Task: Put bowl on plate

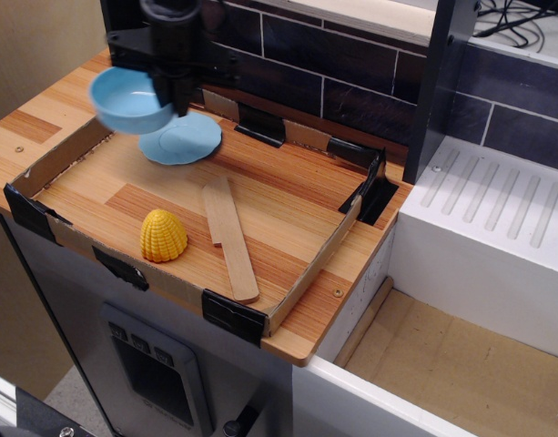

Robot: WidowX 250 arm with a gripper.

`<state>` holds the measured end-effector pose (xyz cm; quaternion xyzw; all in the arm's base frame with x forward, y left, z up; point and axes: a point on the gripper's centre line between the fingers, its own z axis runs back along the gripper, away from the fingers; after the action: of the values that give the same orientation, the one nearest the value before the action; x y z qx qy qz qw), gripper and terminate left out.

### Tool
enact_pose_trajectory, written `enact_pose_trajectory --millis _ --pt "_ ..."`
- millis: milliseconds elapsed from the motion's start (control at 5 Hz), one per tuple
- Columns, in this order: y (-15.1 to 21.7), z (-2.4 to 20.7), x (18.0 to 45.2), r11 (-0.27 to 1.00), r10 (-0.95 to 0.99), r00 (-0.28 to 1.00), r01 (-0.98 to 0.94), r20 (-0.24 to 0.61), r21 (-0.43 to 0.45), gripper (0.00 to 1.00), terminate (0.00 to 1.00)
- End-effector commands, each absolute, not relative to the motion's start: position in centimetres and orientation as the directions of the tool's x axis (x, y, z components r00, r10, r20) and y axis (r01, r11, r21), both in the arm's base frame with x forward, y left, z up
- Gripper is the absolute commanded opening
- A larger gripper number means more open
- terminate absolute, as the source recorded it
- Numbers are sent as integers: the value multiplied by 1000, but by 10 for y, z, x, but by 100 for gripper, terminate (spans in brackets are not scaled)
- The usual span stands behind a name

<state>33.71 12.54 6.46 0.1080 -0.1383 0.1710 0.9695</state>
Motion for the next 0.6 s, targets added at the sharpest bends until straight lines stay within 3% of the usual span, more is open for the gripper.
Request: enact_pose_trajectory --millis 0,400 --pt "115 71 362 976 113 924 -172 365 134 0 0" --pt "116 50 368 971 126 936 -184 330 152 0 0"
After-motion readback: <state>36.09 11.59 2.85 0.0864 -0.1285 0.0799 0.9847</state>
